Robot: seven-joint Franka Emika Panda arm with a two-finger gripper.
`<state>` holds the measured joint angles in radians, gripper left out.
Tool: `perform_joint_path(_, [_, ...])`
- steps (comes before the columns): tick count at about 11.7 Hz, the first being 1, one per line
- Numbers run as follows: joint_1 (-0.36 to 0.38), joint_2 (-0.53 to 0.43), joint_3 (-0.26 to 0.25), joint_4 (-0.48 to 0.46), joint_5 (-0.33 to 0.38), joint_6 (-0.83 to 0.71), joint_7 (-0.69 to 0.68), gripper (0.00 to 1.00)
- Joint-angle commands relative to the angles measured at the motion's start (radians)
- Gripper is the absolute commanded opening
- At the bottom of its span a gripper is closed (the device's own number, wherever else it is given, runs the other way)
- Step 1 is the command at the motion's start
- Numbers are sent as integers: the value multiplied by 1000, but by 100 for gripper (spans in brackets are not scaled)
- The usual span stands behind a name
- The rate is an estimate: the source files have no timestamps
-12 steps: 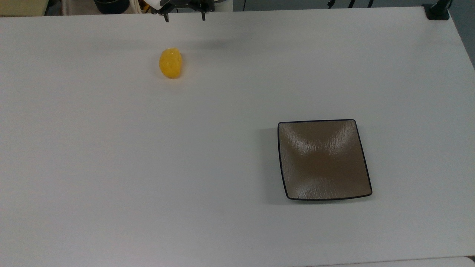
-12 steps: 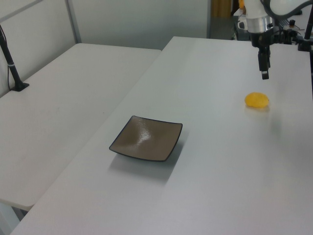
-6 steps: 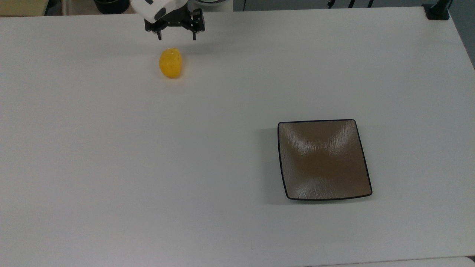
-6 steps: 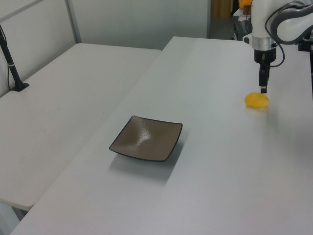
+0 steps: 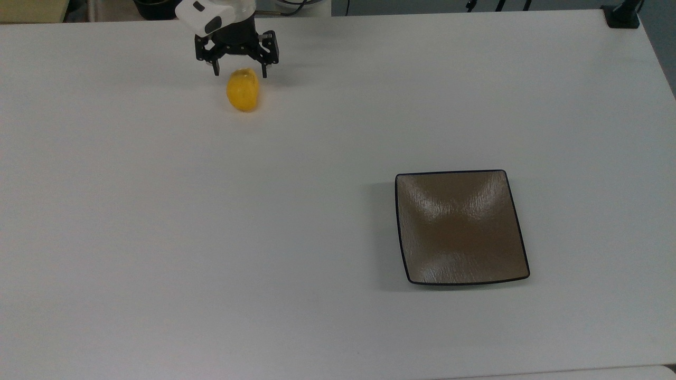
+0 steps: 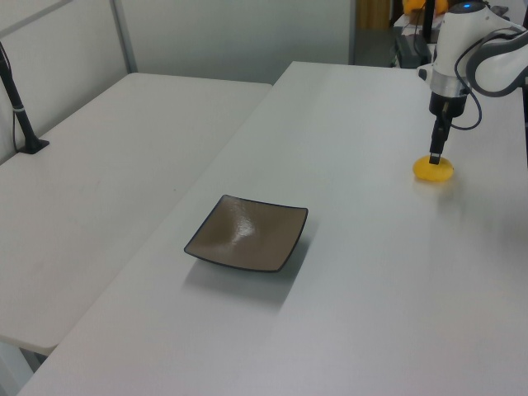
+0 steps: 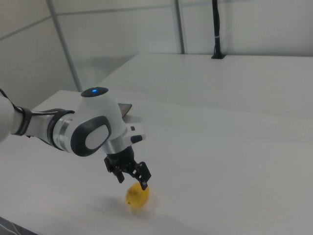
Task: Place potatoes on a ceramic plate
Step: 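Lower the open gripper over the yellow potato, then close the gripper around the yellow potato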
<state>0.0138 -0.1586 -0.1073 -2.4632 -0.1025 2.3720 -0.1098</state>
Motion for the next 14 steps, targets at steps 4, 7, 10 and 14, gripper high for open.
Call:
perform_joint_path(4, [-15, 86, -3, -42, -31, 153, -22, 100])
perform_joint_path(7, [-12, 109, -2, -42, -60, 153, -21, 100])
perform_joint_path(10, [-12, 125, 0, -39, -60, 151, -21, 100])
perform_joint_path(14, [-6, 126, 0, -36, -60, 145, -19, 66])
